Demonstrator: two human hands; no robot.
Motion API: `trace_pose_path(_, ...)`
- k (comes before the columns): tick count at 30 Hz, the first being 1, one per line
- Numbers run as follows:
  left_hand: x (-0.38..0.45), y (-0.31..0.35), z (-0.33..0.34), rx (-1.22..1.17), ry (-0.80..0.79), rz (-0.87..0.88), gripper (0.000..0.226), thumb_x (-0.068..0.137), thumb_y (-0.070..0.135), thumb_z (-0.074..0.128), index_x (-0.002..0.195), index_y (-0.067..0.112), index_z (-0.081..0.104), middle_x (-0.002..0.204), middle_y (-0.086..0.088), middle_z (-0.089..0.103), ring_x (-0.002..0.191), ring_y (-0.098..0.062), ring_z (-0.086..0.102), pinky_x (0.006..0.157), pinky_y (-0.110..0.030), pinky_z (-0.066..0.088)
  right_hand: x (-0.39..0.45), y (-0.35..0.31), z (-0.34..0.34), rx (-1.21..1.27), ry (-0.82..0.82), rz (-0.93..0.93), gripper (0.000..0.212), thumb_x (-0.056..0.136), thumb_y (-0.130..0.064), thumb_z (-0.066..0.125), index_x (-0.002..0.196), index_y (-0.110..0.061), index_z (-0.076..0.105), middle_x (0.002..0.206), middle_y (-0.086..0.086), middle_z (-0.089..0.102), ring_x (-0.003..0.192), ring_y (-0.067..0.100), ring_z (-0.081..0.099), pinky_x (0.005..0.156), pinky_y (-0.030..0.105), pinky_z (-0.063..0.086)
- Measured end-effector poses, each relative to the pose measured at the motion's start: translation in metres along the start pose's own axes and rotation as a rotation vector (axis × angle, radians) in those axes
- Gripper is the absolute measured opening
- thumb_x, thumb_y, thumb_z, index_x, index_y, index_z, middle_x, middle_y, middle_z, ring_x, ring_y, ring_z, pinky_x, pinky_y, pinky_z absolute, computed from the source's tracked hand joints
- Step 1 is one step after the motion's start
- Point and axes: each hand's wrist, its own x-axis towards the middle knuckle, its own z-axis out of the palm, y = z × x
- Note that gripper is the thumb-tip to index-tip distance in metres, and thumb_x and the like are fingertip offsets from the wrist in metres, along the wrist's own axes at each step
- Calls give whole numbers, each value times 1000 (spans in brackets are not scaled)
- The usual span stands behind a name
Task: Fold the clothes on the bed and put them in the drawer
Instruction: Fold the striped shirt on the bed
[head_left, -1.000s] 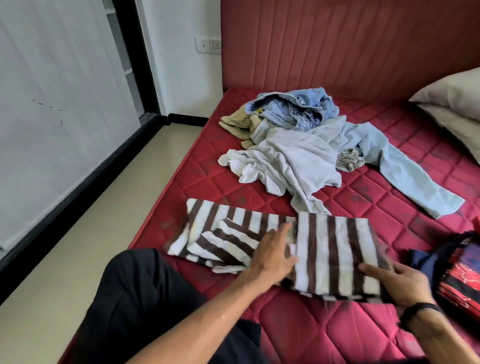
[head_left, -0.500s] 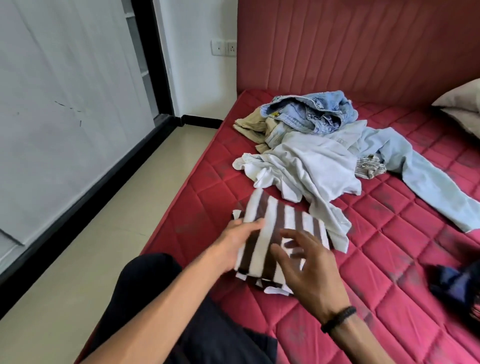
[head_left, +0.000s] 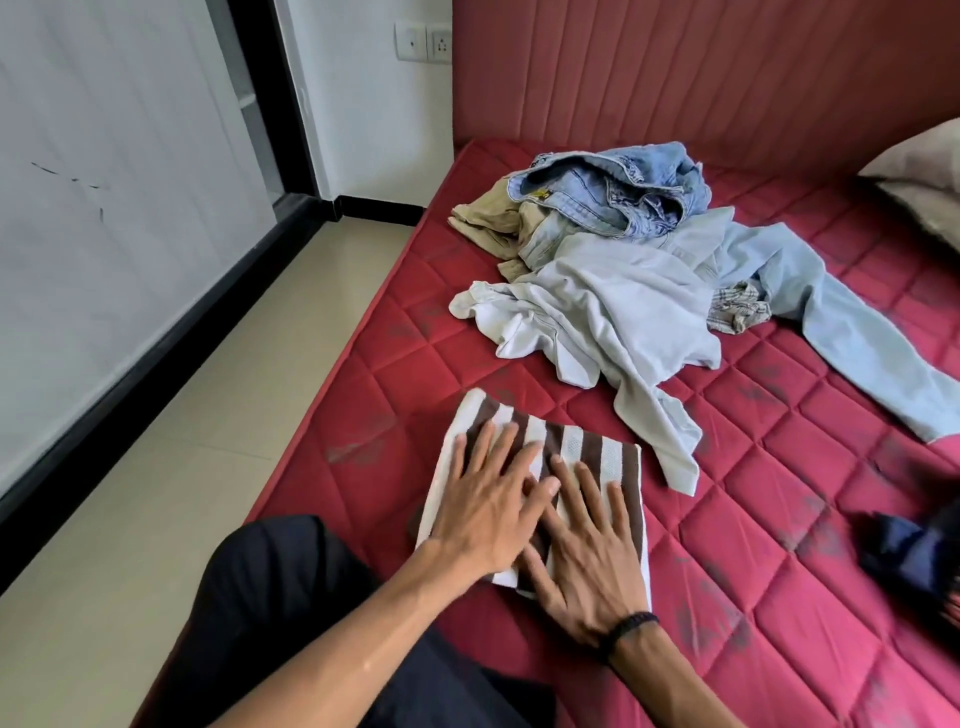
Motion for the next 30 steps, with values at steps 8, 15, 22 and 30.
trace_pose_path(8,15,-12,10,102,-130,-232,82,97,65,-5,164,24,19,173,-2,6,159,-20,-9,128,-54,-1,8,22,-30,754,152,861,84,84,-66,68,143,-9,51,137,14,59,128,32,54,109,43,42)
trace_pose_path(15,-37,62,-73,-1384,-366,-952,88,84,84,52,156,34,40,163,-4,40,149,-28,38,124,-56,23,11,26,-132,1054,-15,427,30,74,-15,90,100,-16,76,92,-4,79,87,14,76,86,40,61)
trace_pose_path(22,-35,80,-153,-2280,-455,-633,80,100,65,49,149,1,47,152,-27,47,139,-44,49,118,-58,37,-51,7,-202,230,201,-396,36,86,-29,69,119,-42,65,106,-19,53,96,8,54,77,29,48)
trace_pose_path(30,-54,65,-64,-1629,-237,-1066,42,87,17,79,126,6,69,108,-20,75,100,-38,71,86,-47,58,-103,41,-138,455,228,-142,44,83,-68,72,114,-37,73,110,-25,60,103,0,59,84,20,51)
